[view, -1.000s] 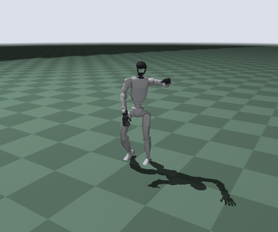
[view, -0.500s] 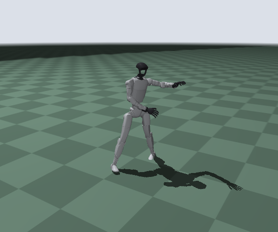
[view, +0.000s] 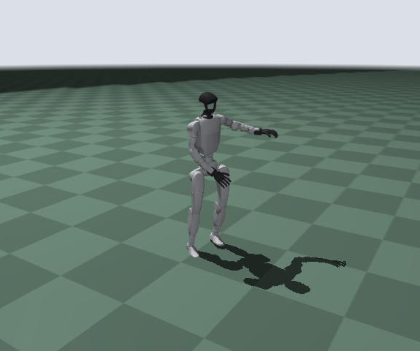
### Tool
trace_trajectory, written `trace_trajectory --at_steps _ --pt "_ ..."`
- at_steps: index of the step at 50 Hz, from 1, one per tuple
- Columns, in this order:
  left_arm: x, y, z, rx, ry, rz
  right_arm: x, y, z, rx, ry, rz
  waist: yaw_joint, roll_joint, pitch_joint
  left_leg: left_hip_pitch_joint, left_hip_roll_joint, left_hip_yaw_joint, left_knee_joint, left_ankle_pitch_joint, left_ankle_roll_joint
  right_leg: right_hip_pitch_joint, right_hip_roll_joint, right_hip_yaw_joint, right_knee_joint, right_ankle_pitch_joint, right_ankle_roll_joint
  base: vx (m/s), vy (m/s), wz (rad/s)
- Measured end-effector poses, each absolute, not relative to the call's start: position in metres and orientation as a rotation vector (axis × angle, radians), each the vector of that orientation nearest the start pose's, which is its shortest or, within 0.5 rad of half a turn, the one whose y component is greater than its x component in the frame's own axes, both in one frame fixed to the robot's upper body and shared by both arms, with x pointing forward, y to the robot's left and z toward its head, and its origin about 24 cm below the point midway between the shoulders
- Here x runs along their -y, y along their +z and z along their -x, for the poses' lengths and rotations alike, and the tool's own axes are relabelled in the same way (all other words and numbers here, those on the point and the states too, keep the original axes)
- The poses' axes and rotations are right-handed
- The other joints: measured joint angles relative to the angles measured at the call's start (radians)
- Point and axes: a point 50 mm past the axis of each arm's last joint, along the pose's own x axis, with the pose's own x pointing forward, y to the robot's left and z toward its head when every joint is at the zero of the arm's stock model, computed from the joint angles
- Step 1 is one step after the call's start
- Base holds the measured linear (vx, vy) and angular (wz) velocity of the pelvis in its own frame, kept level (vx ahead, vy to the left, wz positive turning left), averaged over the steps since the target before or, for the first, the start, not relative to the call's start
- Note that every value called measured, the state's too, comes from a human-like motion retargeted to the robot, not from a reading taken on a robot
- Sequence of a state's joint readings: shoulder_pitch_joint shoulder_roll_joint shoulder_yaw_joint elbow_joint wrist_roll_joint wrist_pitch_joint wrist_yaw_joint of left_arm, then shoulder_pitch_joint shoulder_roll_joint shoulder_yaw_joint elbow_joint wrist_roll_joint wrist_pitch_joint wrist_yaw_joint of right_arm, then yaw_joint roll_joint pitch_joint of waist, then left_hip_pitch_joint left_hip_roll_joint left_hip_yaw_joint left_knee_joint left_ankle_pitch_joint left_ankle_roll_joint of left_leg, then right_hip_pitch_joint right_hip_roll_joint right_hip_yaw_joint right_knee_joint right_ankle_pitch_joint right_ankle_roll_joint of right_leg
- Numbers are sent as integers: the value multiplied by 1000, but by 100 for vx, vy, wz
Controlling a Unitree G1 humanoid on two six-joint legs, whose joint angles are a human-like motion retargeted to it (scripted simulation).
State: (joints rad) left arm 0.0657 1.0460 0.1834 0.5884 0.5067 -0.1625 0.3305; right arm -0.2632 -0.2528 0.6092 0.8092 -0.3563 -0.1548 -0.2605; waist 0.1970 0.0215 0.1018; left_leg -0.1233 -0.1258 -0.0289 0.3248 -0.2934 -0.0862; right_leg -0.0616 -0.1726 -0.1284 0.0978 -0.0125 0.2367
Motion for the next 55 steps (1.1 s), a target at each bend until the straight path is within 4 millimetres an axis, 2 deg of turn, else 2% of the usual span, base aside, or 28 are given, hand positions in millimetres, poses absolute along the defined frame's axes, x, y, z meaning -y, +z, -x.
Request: trace_trajectory --at_steps 3,7,11,15,20,27,32,36,40,42,44,48,52,55 --pt "-436 121 -201 -267 488 -1549 121 -77 -245 -309 391 834 40 -5 25 29 -16 -74 -110 72 -7 38 47 -14 -5 -12 -11 12 -24 -7" --pt "-447 126 -196 -307 516 -1558 110 -82 -243 -335 412 795 73 -45 37 50 13 -123 -143 124 -13 42 93 -12 33 -42 -21 12 -23 0" --pt "-464 126 -179 -394 560 -1550 100 -82 -242 -321 447 773 80 -80 47 72 67 -129 -140 117 -16 -2 141 72 159 -96 -26 10 -21 1" --pt "-480 120 -158 -489 632 -1506 101 -80 -243 -299 431 759 79 -90 56 71 111 -141 -113 106 -11 -62 159 161 294 -140 -30 9 -18 8" --pt "-490 103 -137 -557 764 -1390 117 -82 -240 -311 341 762 87 -86 75 88 144 -149 -100 83 -17 -79 28 74 308 -167 -56 10 -19 7" --pt "-490 62 -108 -620 997 -1044 149 -94 -230 -411 210 815 77 -67 83 124 176 -155 -142 84 -52 -29 -104 9 78 -51 -9 10 -26 5" --pt "-484 24 -78 -728 1144 -763 162 -99 -224 -472 146 811 56 -70 73 147 207 -137 -167 84 -64 -10 -129 -61 10 43 10 11 -38 -20" --pt "-464 -15 -57 -838 1177 -578 172 -102 -219 -511 98 784 18 -60 69 157 246 -120 -162 99 -59 -8 -94 -68 30 10 -2 11 -41 -16" --pt "-429 -57 -51 -941 1116 -428 188 -106 -209 -570 46 768 -31 -49 71 130 284 -26 -82 119 -45 -9 -61 -74 71 -20 -2 10 -39 1" --pt "-410 -75 -56 -984 1062 -372 199 -109 -203 -612 12 758 -46 -51 75 114 293 54 -35 106 -30 -28 -55 -77 117 -37 0 8 -33 2" --pt "-387 -93 -64 -1019 990 -312 214 -112 -194 -667 -31 751 -63 -46 80 93 278 97 16 87 -29 5 -40 -78 66 -23 -3 7 -28 3" --pt "-343 -119 -78 -1052 800 -270 237 -120 -169 -759 -103 701 -60 -41 60 60 193 112 72 27 -25 -9 -22 -58 84 -33 1 8 -19 -32" --pt "-298 -136 -99 -1049 610 -229 259 -127 -145 -874 -140 697 -46 -26 63 53 86 56 28 -4 -21 12 9 -30 55 -22 -6 6 -12 -47" --pt "-268 -141 -111 -1009 472 -225 266 -131 -129 -919 -145 670 -21 -20 47 40 26 2 -45 7 -15 -24 39 0 107 -29 3 7 -10 -77"
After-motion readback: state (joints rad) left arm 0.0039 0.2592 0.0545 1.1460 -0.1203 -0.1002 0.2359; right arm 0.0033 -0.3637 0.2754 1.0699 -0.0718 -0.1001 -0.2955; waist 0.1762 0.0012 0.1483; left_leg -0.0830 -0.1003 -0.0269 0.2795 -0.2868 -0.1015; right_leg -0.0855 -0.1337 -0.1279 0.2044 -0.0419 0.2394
